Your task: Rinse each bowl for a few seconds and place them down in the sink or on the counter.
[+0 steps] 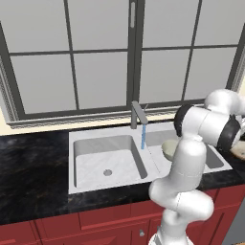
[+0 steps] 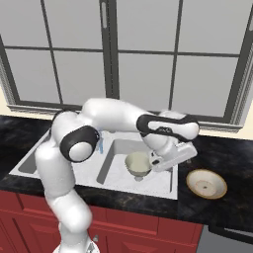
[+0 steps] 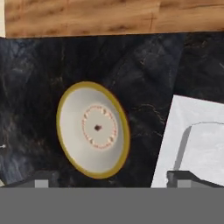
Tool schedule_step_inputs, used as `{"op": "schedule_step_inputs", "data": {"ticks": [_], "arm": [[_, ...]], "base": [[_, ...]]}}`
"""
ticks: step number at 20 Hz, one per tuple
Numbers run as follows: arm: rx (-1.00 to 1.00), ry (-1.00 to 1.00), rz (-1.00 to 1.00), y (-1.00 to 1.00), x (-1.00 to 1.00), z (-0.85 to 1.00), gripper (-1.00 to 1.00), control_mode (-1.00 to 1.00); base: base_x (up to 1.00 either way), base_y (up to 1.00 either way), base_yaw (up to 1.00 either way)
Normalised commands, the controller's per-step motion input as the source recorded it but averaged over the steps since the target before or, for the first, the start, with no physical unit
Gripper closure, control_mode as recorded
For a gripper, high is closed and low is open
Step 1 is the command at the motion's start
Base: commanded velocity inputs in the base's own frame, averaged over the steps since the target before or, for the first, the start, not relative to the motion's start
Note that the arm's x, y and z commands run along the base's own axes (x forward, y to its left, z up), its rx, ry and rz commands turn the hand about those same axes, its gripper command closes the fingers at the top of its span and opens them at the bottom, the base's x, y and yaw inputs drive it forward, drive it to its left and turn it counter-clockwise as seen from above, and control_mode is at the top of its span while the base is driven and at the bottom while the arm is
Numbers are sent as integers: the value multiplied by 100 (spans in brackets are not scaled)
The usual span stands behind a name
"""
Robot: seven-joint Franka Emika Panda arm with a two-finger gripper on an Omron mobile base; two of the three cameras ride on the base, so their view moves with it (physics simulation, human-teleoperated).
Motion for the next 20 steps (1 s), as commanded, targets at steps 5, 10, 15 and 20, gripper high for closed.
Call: {"op": "schedule_step_inputs", "data": {"ticks": [5,10,15,20], "arm": [[0,-15,7,29,-63,99,-100,-100],[0,-10,14,1,-69,100,-100,-100],[0,-10,15,0,-68,100,-100,-100],[0,-2,16,22,-44,100,-100,-100]], "base": [[0,0,0],[0,0,0],[0,0,0],[0,0,0]]}}
